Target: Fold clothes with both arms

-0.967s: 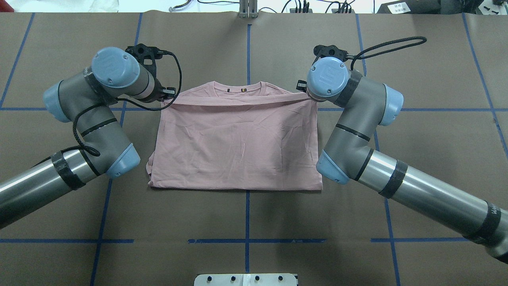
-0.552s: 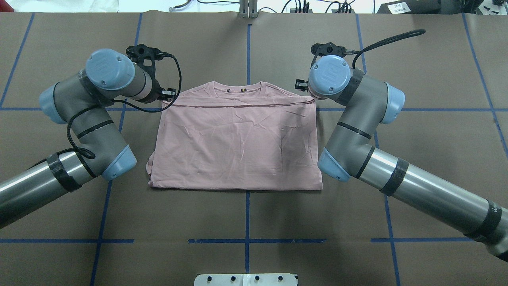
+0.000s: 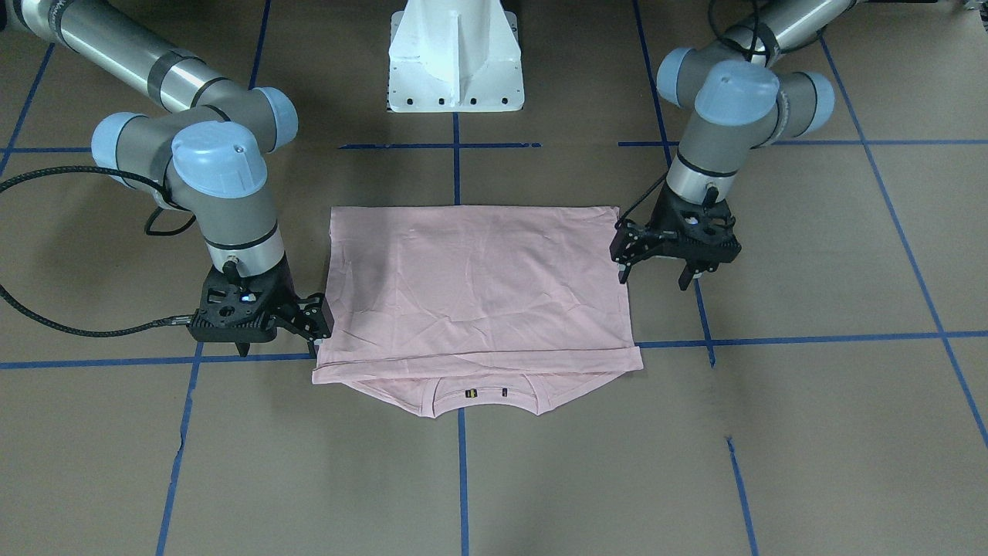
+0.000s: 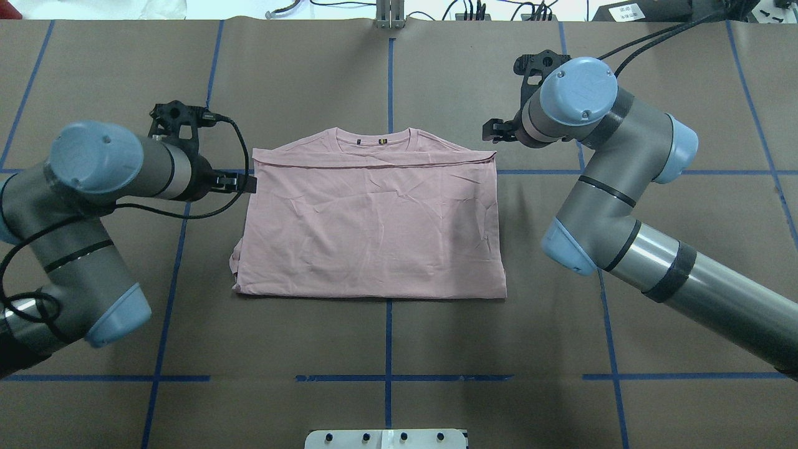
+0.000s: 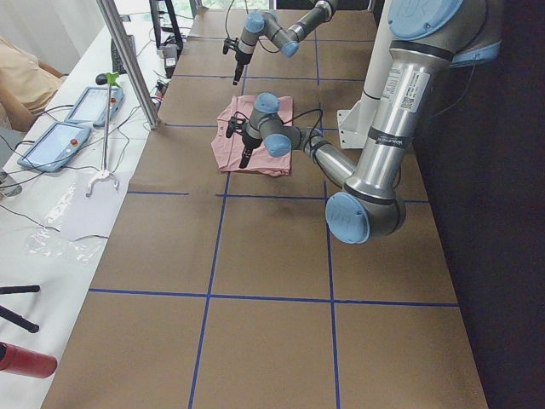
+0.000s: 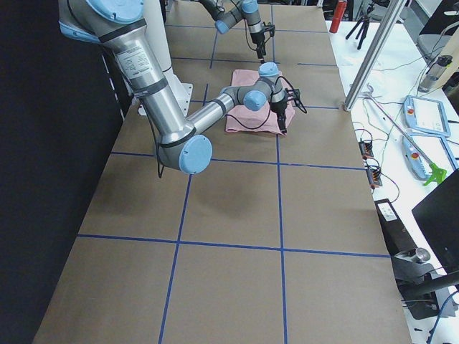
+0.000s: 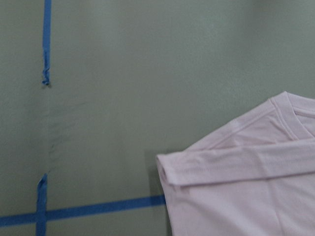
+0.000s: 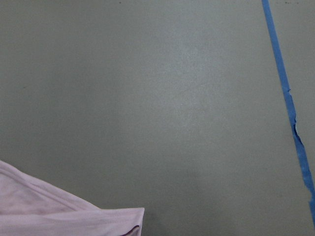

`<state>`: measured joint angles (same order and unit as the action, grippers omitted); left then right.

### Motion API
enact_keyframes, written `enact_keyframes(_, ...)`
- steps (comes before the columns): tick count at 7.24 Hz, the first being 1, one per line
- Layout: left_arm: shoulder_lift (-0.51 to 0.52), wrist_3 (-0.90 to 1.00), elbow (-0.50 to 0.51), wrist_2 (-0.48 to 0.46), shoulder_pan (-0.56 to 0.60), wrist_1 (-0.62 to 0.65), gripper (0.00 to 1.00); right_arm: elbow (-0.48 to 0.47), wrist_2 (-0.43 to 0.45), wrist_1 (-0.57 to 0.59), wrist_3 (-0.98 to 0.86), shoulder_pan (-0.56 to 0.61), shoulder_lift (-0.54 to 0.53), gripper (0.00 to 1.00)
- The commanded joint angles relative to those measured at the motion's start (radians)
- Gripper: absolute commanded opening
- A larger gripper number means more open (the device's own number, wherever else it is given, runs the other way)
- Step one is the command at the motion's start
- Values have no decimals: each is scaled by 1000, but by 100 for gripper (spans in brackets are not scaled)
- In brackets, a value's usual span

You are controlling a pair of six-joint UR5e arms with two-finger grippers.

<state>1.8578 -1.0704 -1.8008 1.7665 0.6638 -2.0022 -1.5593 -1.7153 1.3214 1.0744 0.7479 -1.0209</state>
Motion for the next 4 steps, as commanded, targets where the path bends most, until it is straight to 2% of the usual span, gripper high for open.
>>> enact_keyframes(1,-109,-251,-92,-28,-139,-60,59,-18,-3,-1,2,1,-10,100)
enact_keyframes(2,-115,-293,-86,-91,-200,-66,44,-18,-3,-1,4,1,-11,100)
enact_keyframes(4,-115,-295,-80,-96,-208,-64,43,-18,-3,-1,7,1,-12,100)
